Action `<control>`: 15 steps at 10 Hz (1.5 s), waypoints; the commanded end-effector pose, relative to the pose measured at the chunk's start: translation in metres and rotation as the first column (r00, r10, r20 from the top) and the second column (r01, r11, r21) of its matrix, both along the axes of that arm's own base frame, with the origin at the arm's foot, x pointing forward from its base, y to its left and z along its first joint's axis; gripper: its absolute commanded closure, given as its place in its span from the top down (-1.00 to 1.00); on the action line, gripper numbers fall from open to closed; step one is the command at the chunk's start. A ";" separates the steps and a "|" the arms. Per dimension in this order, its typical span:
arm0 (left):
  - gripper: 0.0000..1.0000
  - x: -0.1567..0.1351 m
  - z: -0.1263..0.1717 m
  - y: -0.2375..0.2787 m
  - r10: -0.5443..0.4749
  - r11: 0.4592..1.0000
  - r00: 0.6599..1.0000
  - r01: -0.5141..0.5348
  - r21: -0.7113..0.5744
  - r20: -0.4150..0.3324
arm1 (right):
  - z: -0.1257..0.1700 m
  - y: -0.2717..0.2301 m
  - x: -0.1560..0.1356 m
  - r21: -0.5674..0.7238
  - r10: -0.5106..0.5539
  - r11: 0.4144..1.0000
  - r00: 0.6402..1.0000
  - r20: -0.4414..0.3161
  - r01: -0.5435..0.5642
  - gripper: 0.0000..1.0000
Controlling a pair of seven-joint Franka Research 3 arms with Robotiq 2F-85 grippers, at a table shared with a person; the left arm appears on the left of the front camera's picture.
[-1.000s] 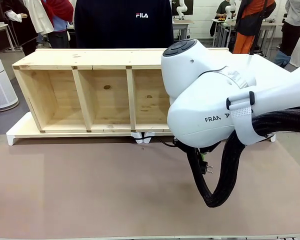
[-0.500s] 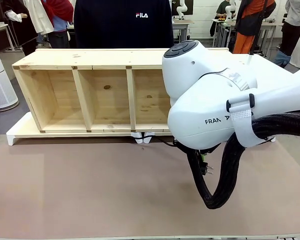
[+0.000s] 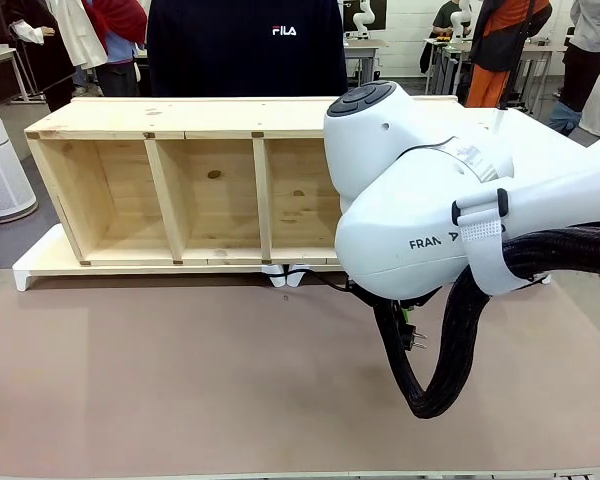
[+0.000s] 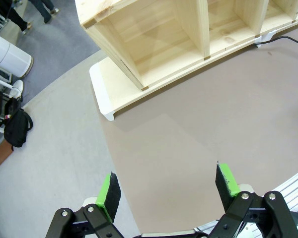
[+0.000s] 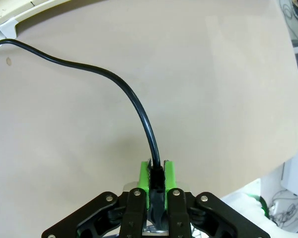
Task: Perform cable management.
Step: Pull the grasped Power Cable to the location of the Power Strip.
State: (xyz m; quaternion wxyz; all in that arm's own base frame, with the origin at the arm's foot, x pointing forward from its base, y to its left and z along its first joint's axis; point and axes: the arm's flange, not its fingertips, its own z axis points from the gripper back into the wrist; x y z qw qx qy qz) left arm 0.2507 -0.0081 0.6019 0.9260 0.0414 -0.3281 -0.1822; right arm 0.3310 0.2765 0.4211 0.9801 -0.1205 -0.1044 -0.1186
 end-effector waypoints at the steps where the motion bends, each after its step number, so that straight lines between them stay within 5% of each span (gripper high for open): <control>1: 1.00 0.000 0.000 0.001 0.001 1.000 1.000 -0.001 -0.002 0.000 | 0.002 0.000 0.002 0.000 0.002 1.000 1.000 -0.006 -0.002 -0.71; 8: 1.00 0.000 0.000 0.001 0.001 1.000 1.000 -0.001 -0.002 0.000 | 0.008 -0.077 -0.025 0.000 -0.039 0.999 0.998 0.048 0.039 -0.71; 15: 1.00 0.000 0.000 0.001 0.001 1.000 1.000 -0.001 -0.002 0.000 | 0.040 -0.229 -0.021 0.023 -0.319 0.947 0.935 0.156 0.320 -0.71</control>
